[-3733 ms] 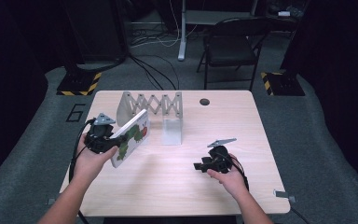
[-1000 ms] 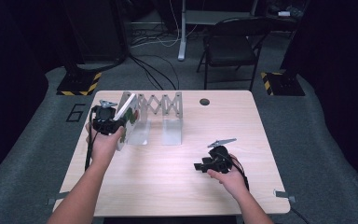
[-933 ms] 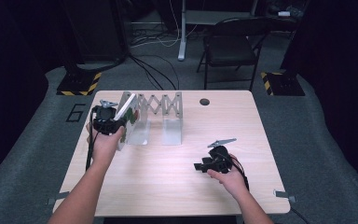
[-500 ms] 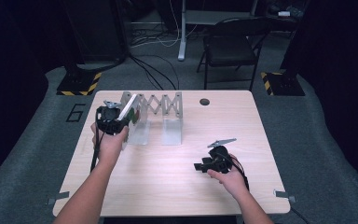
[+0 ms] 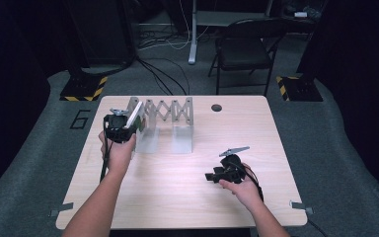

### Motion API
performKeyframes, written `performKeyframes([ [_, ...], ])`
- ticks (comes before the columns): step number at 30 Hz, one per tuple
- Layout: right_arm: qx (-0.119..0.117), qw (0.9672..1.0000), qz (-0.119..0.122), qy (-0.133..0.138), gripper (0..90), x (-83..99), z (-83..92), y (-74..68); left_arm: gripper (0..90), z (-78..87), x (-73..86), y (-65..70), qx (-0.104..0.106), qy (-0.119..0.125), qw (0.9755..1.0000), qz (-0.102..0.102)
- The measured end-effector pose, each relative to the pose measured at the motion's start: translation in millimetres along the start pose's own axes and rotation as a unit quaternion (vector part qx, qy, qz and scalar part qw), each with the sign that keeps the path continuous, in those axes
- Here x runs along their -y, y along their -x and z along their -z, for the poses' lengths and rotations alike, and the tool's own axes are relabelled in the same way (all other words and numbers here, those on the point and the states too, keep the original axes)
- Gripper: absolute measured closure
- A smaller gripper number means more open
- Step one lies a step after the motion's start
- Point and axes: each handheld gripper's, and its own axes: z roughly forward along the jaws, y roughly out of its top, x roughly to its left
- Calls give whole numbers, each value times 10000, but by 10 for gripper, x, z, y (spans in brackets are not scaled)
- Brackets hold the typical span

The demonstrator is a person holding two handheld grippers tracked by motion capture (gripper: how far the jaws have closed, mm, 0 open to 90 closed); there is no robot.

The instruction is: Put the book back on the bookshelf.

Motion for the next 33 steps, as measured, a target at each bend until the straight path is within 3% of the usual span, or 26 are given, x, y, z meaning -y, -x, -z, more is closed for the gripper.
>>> performKeyframes([
  [20, -32, 10000, -30, 16, 480, 5, -7, 4, 758, -159, 18, 57, -136, -75, 9999, -44],
  [30, -23, 10000, -25, 20, 480, 7, -7, 7, 758, -242, 69, 75, -168, -124, 9998, 32],
  [33, -29, 10000, -39, 11, 480, 8, -7, 6, 758, -272, 105, 57, -182, -236, 9996, 12],
])
